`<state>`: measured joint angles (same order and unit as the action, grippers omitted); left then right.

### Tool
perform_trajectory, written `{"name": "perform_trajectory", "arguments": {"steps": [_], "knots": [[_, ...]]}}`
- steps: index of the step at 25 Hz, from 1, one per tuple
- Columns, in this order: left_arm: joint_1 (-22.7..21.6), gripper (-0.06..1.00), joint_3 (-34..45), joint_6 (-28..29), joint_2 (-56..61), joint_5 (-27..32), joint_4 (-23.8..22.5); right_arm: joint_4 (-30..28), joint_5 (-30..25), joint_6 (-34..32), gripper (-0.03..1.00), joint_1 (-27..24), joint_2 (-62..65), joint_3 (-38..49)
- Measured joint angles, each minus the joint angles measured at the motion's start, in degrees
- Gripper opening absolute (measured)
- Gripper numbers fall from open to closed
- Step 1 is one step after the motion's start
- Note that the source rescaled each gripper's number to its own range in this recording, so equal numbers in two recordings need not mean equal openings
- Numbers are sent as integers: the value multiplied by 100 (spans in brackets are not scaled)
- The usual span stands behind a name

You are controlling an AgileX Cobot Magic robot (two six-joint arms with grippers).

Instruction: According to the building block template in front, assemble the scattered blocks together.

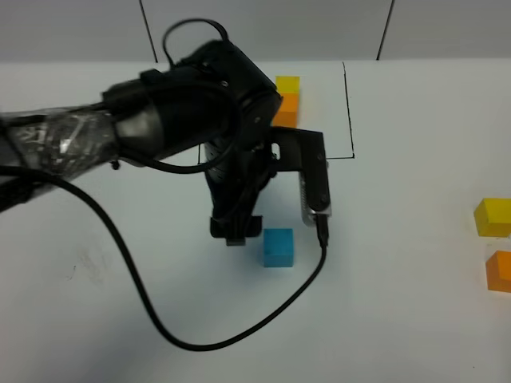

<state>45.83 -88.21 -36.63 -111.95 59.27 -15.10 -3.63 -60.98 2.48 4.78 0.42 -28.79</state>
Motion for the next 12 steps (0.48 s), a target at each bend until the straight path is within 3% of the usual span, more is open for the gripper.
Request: {"name": "perform_trajectory", "arguments": {"steps": [3,5,8,12], "knots": [[-129,90,0,384,560,782,-466,0,0,0,73,0,0,0],[-355,85,0,690,920,896,-506,0,0,0,73,0,0,0],[-817,81,9,956,1520,907,-267,0,0,0,73,0,0,0],[-1483,79,294,894,2535,907,142,0,0,0,73,0,0,0]]}}
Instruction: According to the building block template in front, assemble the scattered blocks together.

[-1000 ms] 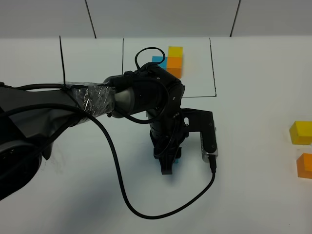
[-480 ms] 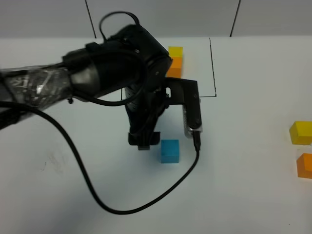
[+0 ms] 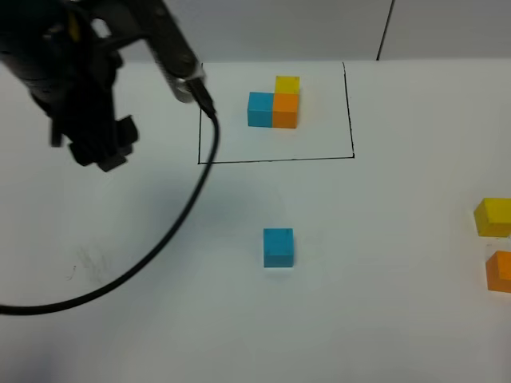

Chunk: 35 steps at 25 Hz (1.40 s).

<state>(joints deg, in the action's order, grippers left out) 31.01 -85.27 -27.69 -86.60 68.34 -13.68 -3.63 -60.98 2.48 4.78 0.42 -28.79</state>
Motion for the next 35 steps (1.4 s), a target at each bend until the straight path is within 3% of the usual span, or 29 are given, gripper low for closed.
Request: {"name": "perform_trajectory", "arguments": {"steps": [4,8,10,16,19,22,24,28,31,35], "knots": [[-507,79,614,-233,1231,0,31,0,0,0,73,0,0,0],[-877,79,1335,-213,2567,7,-287,0,0,0,73,0,0,0],[-934,79,1631,-86,3289,10,-538,0,0,0,73,0,0,0],[-935,79,2208,710,5881,10,-717,0,0,0,73,0,0,0],[-935,79,2308,867,6848,14,-491,0,0,0,73,0,0,0],[-1023,79,2320,867,7484,14,240,0,0,0,73,0,0,0],[-1304,79,2328,867,7763,14,713,0,0,0,73,0,0,2],[-2293,76,2587,946,8096,14,1093,0,0,0,73,0,0,6],[-2900,75,3046,1879,8370,14,1219,0,0,0,73,0,0,6],[-3531,75,3865,2955,8665,2,924,0,-2,0,73,0,0,6]]}}
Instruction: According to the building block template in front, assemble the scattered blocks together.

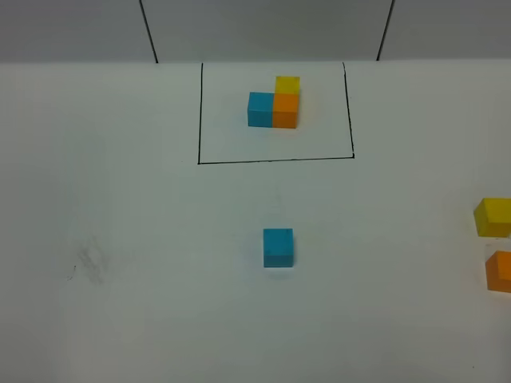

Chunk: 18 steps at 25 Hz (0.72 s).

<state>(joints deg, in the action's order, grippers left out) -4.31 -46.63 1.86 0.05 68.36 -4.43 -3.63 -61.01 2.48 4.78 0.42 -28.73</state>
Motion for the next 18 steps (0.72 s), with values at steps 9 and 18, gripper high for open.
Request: {"name": "perform_trajectory", "arguments": {"steps": [9,18], "knots": [[-243,75,1707,734,34,-483,-125,0,0,0,73,0,0,0],[-243,75,1736,780,34,-592,-105,0,0,0,73,0,0,0]]}}
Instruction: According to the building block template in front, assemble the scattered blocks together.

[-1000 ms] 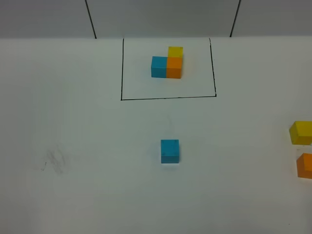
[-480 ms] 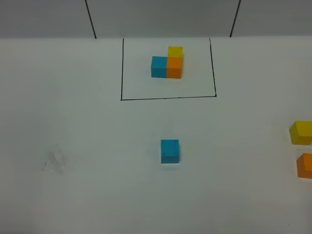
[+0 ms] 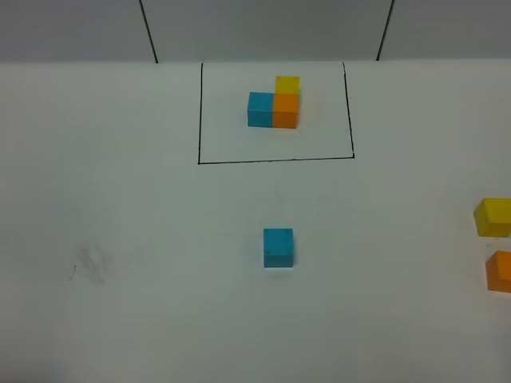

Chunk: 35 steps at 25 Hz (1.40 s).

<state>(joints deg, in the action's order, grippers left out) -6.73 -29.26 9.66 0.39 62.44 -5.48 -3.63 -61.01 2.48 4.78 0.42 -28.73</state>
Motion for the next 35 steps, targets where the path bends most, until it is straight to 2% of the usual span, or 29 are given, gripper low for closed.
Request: {"name": "perform_trajectory", "arguments": {"steps": [18,23,25,29,35], "knots": [[0,75,0,13,0,-2,1,0,0,-49,73,0,0,0],[0,75,0,13,0,-2,1,32,14,-773,74,0,-180,-20],[0,75,0,13,0,-2,6,69,261,-1030,73,0,-533,-98],[0,75,0,13,0,-2,6,53,1016,-1189,65,0,-1453,-345],[0,75,0,13,0,-14,6,-69,1451,-1199,41,0,-3000,-537]]}}
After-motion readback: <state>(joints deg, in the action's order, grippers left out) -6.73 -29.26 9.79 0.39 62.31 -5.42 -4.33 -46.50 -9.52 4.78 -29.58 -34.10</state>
